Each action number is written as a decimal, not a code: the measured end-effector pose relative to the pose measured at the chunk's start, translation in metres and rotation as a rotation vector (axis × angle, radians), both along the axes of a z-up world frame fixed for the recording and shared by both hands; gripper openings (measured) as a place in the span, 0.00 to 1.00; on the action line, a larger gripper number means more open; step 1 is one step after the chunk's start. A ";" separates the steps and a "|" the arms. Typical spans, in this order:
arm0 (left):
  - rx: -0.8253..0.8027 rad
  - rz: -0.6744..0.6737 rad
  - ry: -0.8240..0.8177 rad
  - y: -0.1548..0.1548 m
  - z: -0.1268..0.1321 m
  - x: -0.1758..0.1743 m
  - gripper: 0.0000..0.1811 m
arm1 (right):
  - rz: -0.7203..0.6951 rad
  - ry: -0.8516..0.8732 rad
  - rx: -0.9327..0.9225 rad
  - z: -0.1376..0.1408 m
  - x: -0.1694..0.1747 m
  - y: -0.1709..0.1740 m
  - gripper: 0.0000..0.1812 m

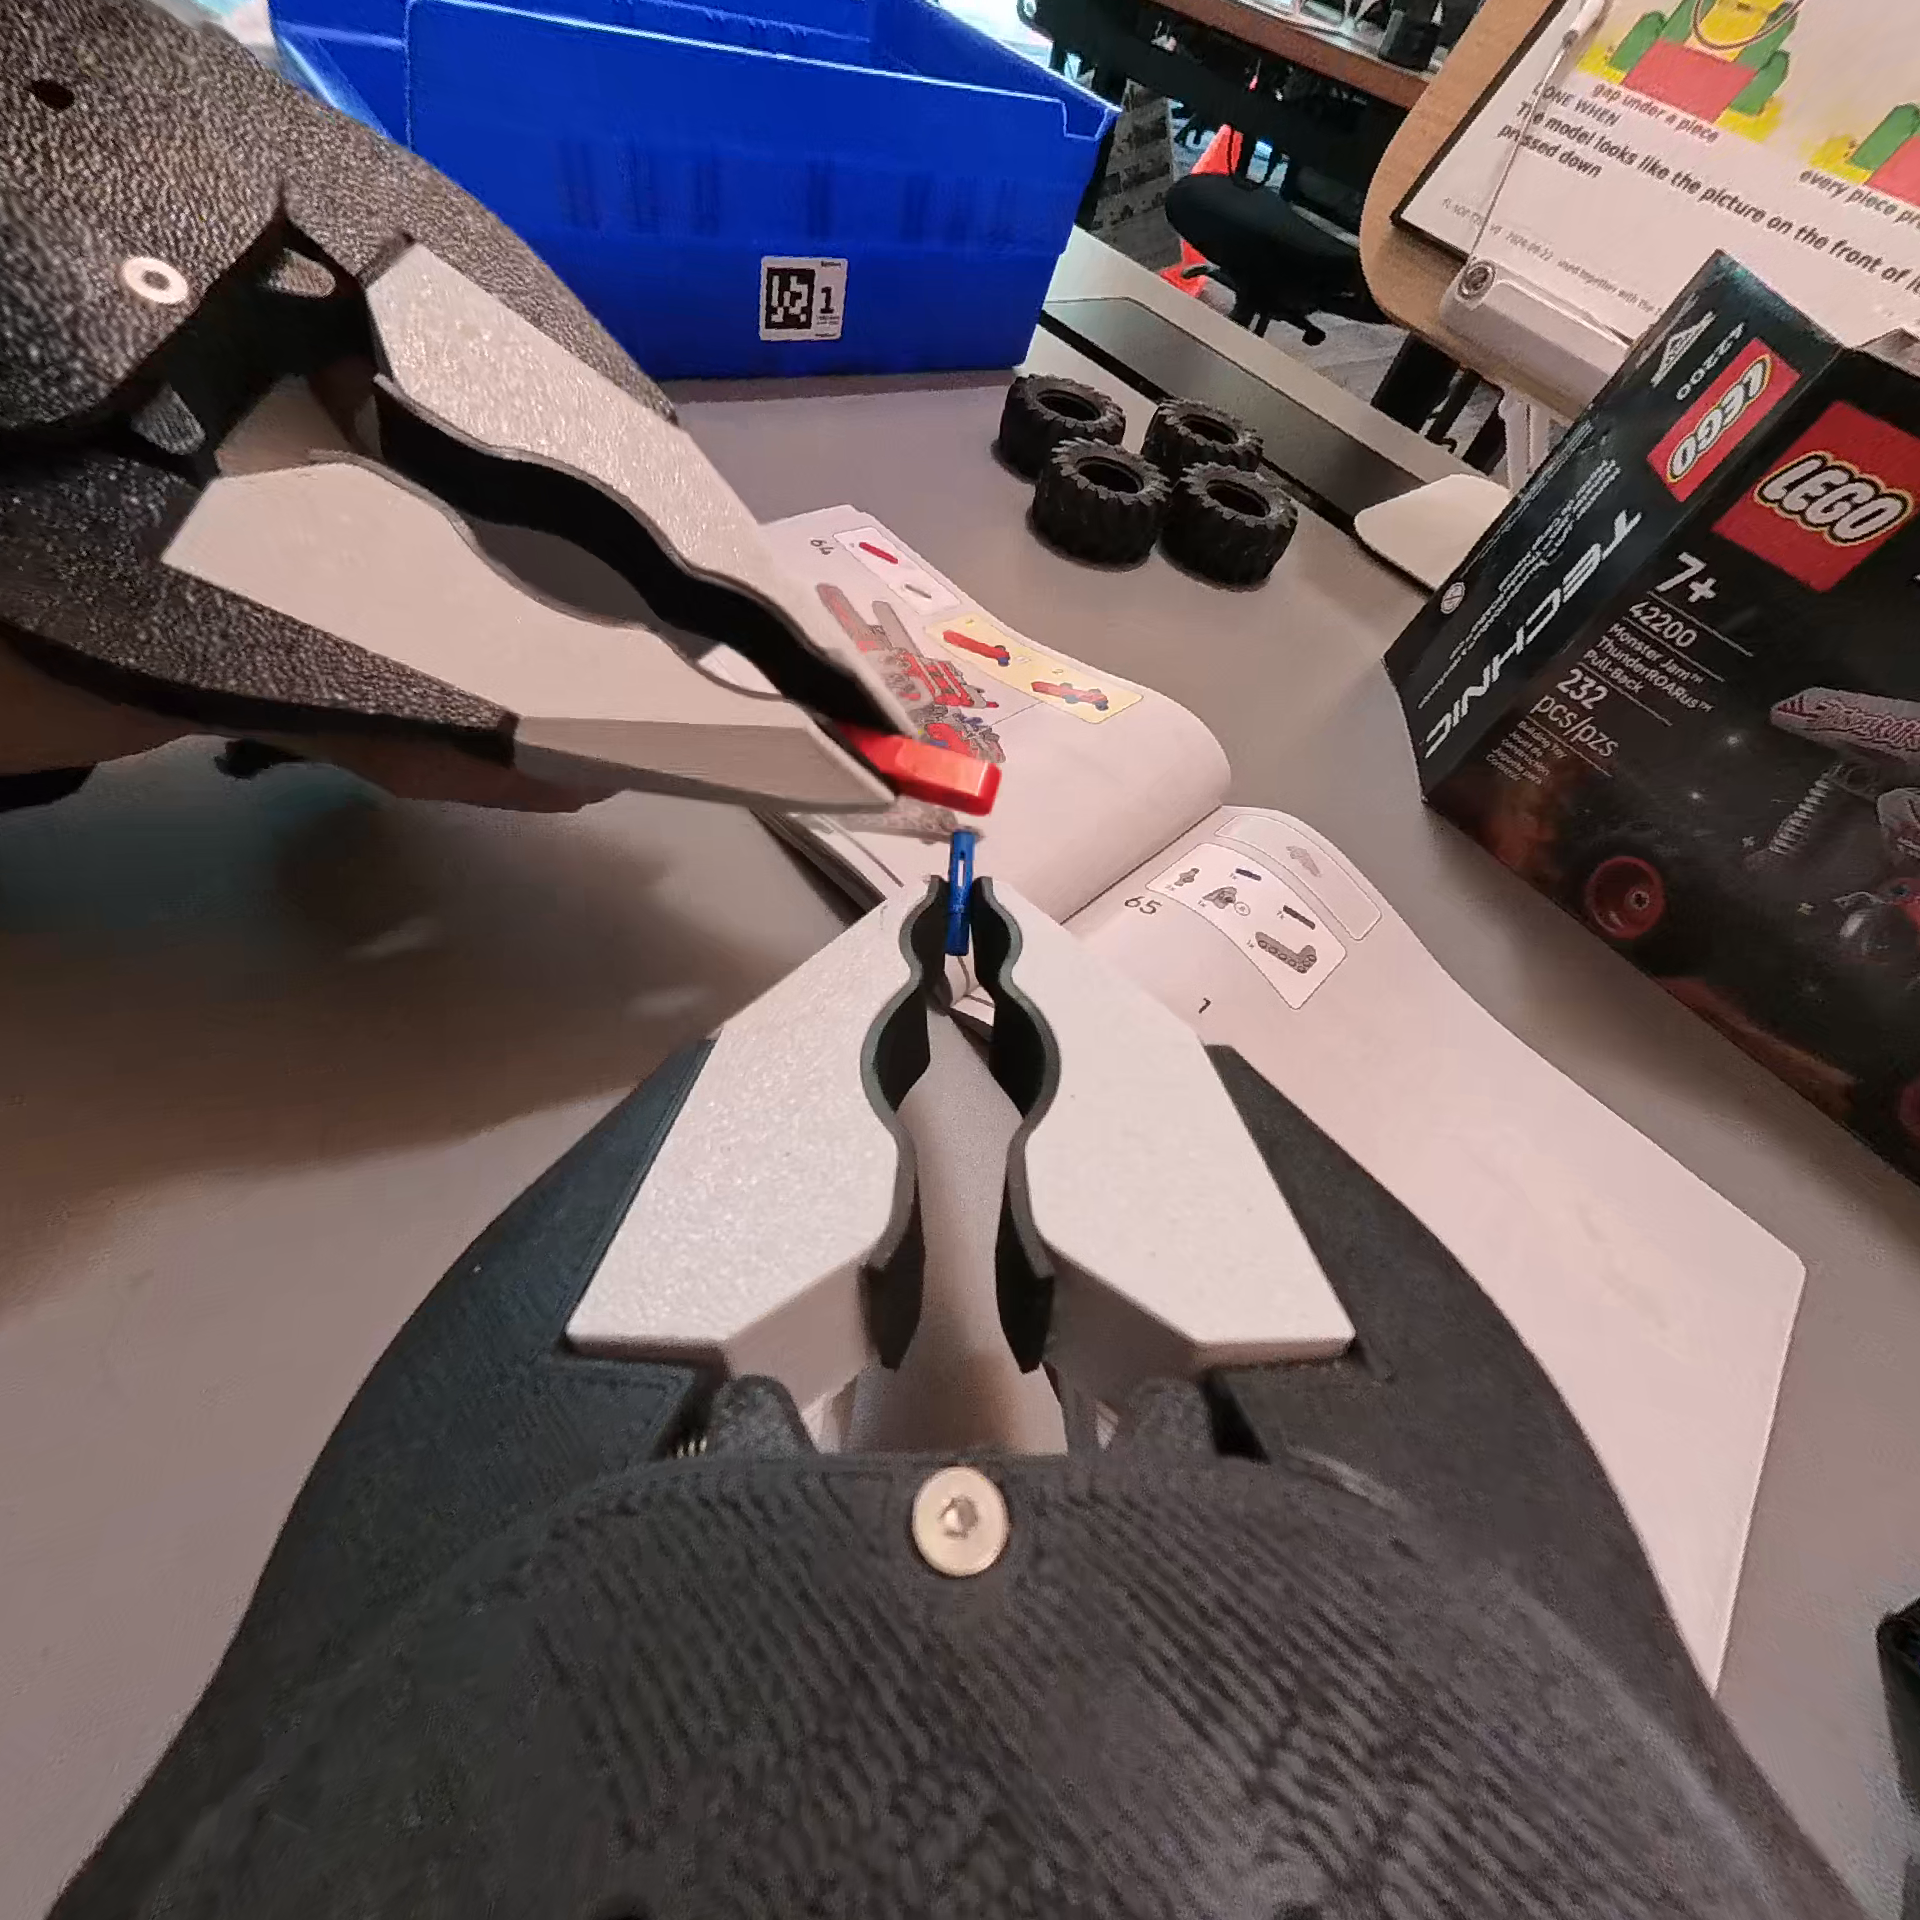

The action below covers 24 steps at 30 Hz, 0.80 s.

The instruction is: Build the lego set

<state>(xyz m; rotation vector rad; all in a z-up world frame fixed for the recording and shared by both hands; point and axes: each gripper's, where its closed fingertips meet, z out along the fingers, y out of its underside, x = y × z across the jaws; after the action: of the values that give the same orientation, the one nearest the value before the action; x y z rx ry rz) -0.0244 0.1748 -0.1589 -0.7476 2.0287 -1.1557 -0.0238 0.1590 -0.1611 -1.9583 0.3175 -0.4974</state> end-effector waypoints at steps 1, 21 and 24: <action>0.004 -0.001 0.012 0.000 -0.003 0.000 0.03 | -0.003 -0.001 0.006 0.001 0.000 -0.001 0.02; 0.073 0.012 0.020 -0.002 -0.008 0.000 0.03 | -0.060 -0.059 -0.056 -0.002 0.000 0.001 0.01; 0.032 0.008 0.063 -0.002 -0.012 -0.001 0.03 | -0.066 -0.108 -0.123 -0.007 0.000 0.002 0.01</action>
<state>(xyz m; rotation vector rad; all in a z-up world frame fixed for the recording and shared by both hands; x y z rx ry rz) -0.0251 0.1730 -0.1709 -0.7846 2.0886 -1.1054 -0.0237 0.1605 -0.1678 -2.0361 0.2896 -0.6767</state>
